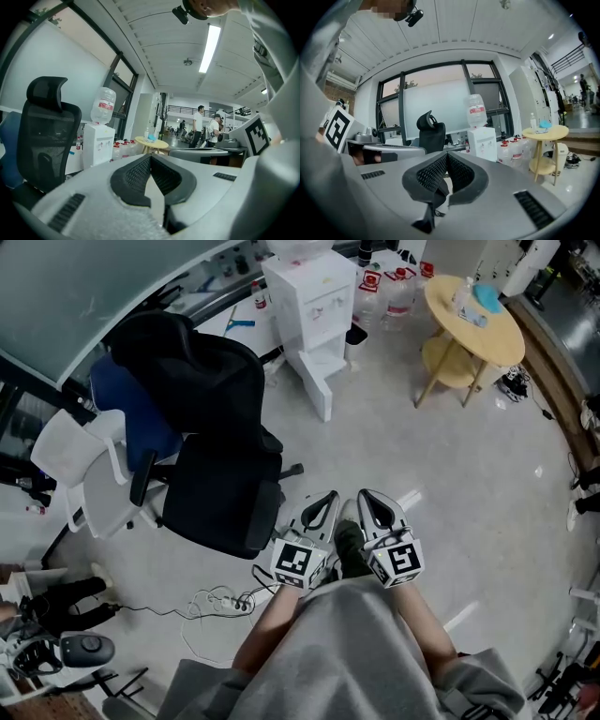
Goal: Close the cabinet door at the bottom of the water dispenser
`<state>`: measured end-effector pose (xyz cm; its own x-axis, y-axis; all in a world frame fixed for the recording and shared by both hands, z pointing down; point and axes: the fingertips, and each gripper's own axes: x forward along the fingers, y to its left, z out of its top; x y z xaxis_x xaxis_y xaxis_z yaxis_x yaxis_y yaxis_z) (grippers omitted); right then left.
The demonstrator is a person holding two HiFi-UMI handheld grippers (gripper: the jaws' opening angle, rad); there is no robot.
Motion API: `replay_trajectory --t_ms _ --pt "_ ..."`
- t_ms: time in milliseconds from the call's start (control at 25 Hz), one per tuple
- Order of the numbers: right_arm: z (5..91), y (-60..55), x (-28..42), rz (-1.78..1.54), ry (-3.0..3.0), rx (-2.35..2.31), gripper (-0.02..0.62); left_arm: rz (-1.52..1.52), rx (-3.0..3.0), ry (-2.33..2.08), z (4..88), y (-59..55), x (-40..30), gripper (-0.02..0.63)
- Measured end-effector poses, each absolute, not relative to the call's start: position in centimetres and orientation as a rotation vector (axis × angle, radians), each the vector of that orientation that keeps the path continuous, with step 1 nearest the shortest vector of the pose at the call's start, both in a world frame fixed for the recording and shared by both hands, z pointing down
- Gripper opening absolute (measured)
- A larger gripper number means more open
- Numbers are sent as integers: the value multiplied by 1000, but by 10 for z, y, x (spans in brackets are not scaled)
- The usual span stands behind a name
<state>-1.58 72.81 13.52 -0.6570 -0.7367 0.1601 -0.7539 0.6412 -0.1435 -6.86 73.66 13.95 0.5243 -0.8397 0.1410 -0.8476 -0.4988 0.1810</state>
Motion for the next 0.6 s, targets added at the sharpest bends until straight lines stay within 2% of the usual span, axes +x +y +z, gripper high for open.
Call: replay_trajectory --t_ms 600 --pt "157 627 8 423 -2757 1224 9 96 2539 -1292 154 631 -25 8"
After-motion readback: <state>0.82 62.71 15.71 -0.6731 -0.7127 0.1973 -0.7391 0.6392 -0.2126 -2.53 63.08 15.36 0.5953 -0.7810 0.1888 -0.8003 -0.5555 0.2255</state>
